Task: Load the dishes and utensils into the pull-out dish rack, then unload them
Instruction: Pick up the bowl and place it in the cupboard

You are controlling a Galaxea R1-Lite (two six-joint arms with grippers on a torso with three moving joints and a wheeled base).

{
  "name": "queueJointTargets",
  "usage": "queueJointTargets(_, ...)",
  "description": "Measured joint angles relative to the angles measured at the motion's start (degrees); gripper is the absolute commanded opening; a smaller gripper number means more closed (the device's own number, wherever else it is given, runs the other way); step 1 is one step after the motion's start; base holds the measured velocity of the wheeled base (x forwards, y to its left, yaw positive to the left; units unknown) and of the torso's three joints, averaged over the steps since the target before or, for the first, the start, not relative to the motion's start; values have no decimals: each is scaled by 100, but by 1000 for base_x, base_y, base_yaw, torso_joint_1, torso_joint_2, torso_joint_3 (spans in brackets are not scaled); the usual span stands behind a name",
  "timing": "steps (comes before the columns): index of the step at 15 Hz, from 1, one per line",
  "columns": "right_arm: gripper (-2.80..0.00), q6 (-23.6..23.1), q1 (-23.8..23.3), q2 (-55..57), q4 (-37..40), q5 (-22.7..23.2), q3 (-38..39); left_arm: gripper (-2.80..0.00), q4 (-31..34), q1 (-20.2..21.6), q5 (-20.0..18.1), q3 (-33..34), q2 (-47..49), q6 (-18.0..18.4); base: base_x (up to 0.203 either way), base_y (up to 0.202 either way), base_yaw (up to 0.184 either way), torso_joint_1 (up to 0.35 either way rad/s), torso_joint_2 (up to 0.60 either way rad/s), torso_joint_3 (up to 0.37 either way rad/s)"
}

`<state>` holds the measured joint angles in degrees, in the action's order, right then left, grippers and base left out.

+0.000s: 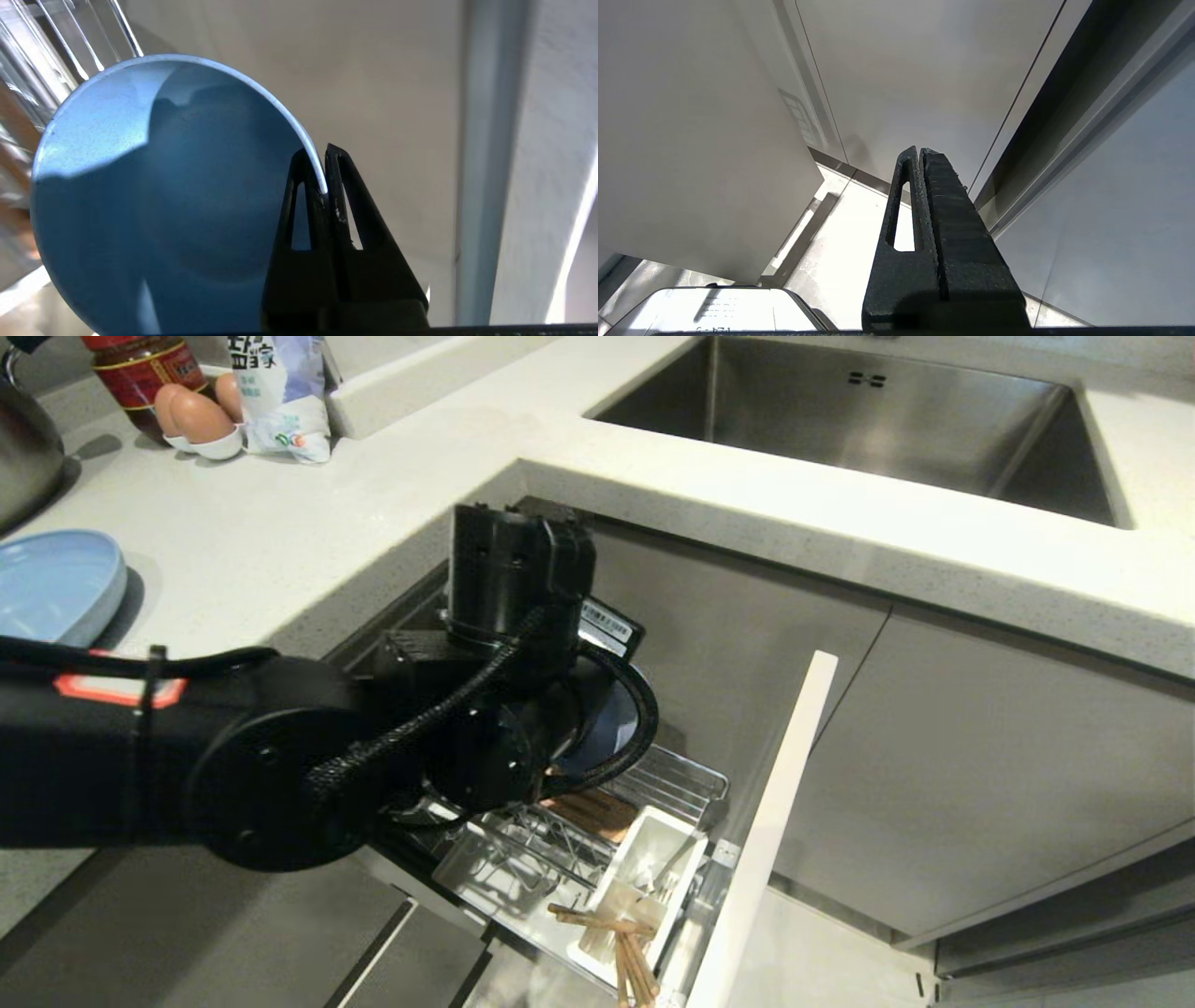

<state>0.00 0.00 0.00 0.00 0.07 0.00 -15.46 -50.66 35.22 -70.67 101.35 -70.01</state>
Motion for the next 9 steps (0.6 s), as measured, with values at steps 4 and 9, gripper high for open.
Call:
queueJointTargets(4,-280,0,0,0,0,-2,0,-280,-1111,83,199,202,465,-293,0,0,0,0,0,0)
queueJointTargets(9,-280,0,0,0,0,0,0,-280,-2434,152,211,629,957,-286,0,0,0,0,0,0)
